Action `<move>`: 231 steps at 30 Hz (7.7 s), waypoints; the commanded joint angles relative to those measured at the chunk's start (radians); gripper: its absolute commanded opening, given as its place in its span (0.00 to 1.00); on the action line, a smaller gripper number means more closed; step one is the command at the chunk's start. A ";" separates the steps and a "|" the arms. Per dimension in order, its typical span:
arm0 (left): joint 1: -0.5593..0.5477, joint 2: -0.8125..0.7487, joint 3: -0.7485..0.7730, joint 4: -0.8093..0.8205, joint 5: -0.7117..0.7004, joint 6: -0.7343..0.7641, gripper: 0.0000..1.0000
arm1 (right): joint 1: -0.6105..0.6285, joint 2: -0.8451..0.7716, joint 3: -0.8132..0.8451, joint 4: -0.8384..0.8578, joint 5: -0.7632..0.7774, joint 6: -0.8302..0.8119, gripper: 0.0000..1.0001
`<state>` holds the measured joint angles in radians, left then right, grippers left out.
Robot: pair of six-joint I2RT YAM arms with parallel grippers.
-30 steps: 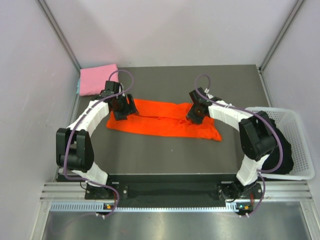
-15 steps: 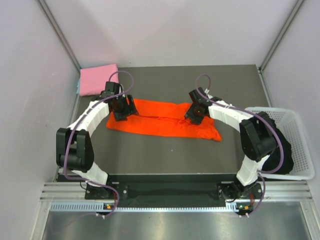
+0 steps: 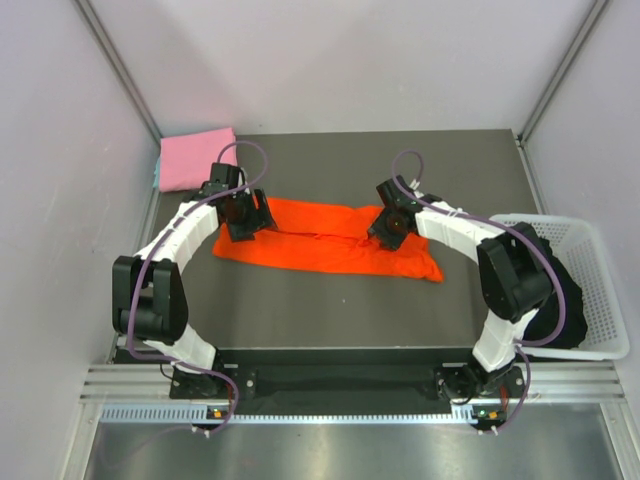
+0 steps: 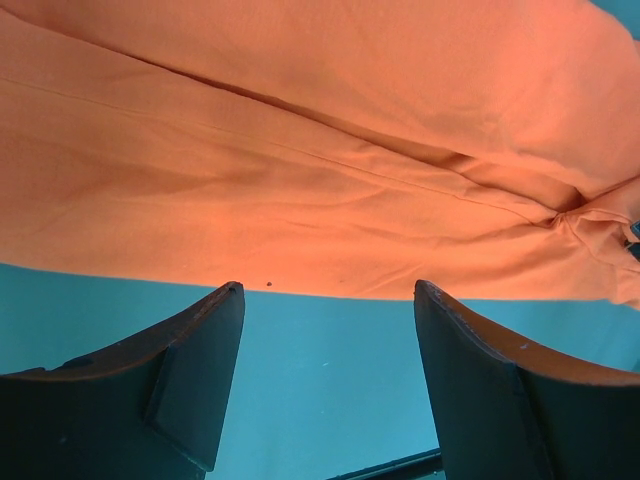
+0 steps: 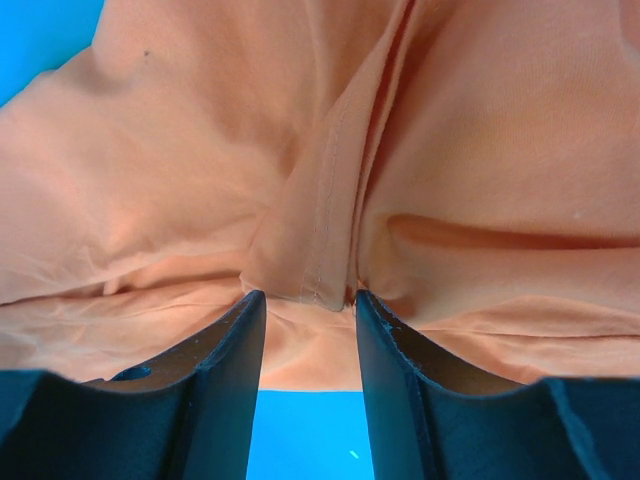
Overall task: Fold and stack the t-shirts
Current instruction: Fold the tshirt
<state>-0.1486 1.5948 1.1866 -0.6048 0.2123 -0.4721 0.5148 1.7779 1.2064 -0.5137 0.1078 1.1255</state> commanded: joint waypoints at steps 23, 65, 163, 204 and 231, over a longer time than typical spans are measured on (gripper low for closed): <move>0.003 -0.029 -0.002 0.033 -0.011 0.009 0.73 | 0.091 -0.057 0.045 -0.019 0.148 0.048 0.42; 0.003 -0.006 0.007 0.027 -0.011 0.015 0.71 | 0.082 0.044 0.051 -0.049 0.222 0.102 0.45; -0.367 0.570 0.492 0.280 0.276 -0.028 0.60 | -0.420 0.221 0.311 -0.002 -0.589 -0.914 0.44; -0.368 0.614 0.469 0.392 0.096 -0.166 0.00 | -0.412 0.261 0.300 0.247 -0.625 -1.027 0.00; -0.368 0.496 0.492 0.188 -0.108 -0.175 0.43 | -0.398 0.088 0.334 -0.017 -0.309 -0.798 0.50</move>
<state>-0.5201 2.1918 1.6196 -0.3168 0.2119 -0.6937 0.1093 2.0266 1.5101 -0.4324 -0.3428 0.2287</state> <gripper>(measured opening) 0.387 0.474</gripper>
